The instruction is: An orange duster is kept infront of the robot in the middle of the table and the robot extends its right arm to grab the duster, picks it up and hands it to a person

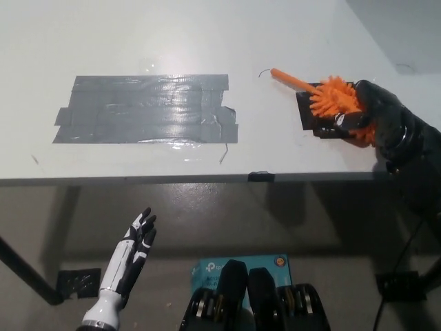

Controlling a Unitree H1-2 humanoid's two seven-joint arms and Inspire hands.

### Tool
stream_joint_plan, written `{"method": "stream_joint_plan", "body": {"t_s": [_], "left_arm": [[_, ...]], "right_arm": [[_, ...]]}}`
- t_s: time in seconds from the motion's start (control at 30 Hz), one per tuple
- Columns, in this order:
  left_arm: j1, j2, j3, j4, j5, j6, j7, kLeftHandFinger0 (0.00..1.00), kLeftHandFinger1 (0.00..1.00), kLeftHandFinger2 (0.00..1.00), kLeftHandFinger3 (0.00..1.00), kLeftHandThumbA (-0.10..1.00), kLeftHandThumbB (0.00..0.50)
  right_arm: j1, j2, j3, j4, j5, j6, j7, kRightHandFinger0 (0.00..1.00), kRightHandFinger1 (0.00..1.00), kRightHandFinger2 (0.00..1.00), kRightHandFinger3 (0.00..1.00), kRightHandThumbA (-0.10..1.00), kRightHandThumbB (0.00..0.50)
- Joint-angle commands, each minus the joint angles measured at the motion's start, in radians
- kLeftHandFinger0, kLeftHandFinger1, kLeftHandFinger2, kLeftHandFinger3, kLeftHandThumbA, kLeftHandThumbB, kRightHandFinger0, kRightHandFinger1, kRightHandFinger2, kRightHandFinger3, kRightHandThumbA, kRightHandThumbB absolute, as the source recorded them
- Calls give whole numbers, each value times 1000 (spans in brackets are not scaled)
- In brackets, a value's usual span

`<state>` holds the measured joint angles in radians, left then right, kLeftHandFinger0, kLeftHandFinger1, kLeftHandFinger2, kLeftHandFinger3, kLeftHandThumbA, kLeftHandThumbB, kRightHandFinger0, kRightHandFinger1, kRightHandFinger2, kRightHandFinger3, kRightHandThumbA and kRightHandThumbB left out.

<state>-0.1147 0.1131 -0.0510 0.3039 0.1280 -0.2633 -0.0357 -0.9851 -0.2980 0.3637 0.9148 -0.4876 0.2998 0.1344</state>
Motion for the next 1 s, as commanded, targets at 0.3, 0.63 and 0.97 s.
{"method": "stream_joint_plan", "body": {"t_s": [0.3, 0.63, 0.97], "left_arm": [[-32, 16, 6, -5, -19, -34, -5, 989, 1000, 1000, 1000, 925, 169], [-40, 15, 12, 0, -29, -33, -1, 980, 1000, 1000, 1000, 914, 156], [-48, 12, 15, 4, -30, -33, 4, 973, 1000, 1000, 1000, 898, 119]], "right_arm": [[19, 5, -165, -8, 162, -124, 36, 369, 617, 816, 914, -100, 198], [67, 55, -400, -267, 382, -32, 118, 6, 579, 934, 1000, -100, 185], [80, 158, -580, -353, 572, 81, 148, 0, 542, 941, 1000, -100, 150]]}}
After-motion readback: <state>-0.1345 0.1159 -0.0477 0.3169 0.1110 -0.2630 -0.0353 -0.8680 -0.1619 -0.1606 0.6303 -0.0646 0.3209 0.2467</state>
